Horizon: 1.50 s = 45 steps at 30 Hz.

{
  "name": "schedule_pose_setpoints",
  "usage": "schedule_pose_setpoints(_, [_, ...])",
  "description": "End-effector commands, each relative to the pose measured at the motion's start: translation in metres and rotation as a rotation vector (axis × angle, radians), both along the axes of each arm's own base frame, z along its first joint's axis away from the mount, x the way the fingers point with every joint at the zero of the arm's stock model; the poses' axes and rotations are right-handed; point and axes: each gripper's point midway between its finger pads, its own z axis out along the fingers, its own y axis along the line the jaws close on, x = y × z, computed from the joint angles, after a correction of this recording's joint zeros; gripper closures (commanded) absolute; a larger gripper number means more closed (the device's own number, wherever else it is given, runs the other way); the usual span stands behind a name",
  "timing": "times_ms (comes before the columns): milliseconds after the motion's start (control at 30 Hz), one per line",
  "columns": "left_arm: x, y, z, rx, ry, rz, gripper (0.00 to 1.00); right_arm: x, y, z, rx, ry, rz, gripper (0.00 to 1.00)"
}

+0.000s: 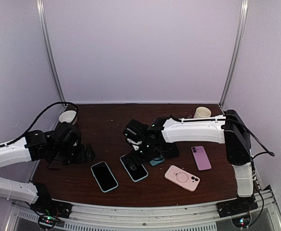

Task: Take the phone out of the phone case
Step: Place the phone at the center of the board, then pick up the phone with the phone case at the center of the board.

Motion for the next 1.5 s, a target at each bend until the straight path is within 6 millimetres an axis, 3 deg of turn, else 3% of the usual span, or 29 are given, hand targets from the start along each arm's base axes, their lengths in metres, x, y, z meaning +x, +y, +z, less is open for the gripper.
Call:
schedule_pose_setpoints(0, [-0.001, 0.000, 0.001, -0.033, -0.011, 0.012, 0.02, -0.003, 0.004, -0.014, -0.029, 0.024, -0.020, 0.00])
schedule_pose_setpoints(500, [0.000, -0.002, -0.004, -0.032, -0.004, 0.011, 0.03, -0.018, 0.021, -0.033, -0.044, 0.053, 0.005, 0.00])
schedule_pose_setpoints(900, [0.002, -0.005, -0.004, -0.034, -0.001, 0.011, 0.02, -0.018, 0.004, -0.055, -0.199, -0.008, 0.004, 0.01])
schedule_pose_setpoints(1133, [0.005, -0.008, -0.002, -0.033, -0.001, 0.010, 0.02, -0.023, 0.000, -0.068, -0.207, 0.010, 0.005, 0.20])
schedule_pose_setpoints(1333, [0.010, -0.022, 0.007, -0.055, -0.040, -0.071, 0.04, -0.016, 0.005, -0.055, -0.151, -0.048, 0.021, 0.27])
schedule_pose_setpoints(1467, [0.013, -0.039, 0.026, -0.102, -0.113, -0.183, 0.09, -0.005, 0.014, -0.017, -0.037, -0.162, 0.041, 0.30])
